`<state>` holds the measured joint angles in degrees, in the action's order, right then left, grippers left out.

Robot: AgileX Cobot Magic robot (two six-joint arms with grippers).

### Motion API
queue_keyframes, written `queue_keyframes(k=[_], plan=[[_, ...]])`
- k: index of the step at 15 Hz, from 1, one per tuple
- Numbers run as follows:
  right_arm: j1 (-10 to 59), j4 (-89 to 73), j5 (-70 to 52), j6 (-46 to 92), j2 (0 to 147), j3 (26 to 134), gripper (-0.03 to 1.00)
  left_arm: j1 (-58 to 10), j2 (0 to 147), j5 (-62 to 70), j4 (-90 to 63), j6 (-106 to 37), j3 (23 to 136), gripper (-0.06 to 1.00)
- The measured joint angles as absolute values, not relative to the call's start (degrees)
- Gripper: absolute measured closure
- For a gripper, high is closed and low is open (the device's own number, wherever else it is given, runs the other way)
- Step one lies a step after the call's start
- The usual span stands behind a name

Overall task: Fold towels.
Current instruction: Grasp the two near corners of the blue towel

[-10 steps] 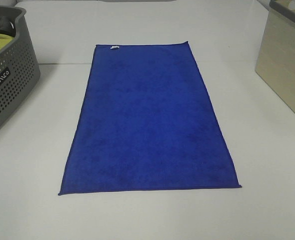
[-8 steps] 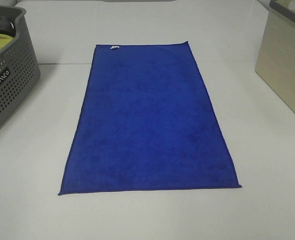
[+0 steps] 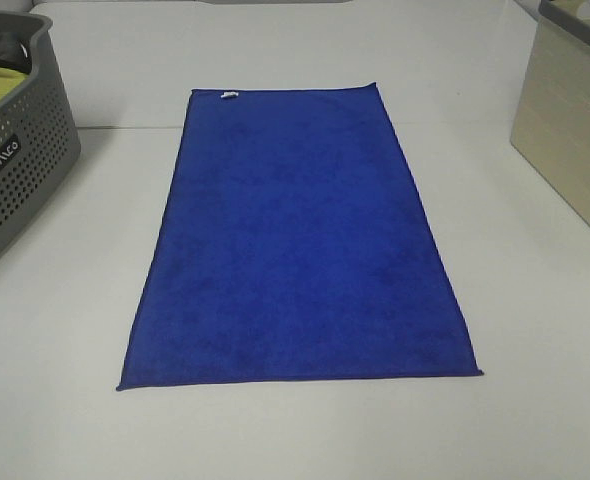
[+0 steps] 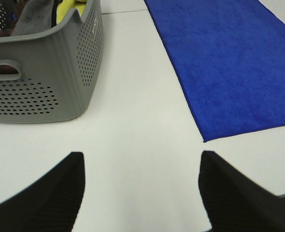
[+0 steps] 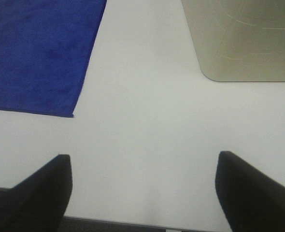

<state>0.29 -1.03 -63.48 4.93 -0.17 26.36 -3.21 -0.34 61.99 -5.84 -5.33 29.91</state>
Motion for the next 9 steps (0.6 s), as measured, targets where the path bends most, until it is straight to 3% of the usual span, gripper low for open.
queue_keyframes(k=[9], plan=[[0.29, -1.03, -63.48, 4.93, -0.17, 26.36, 0.18, -3.21, -0.34, 61.99, -5.84, -5.33, 29.91, 0.3]])
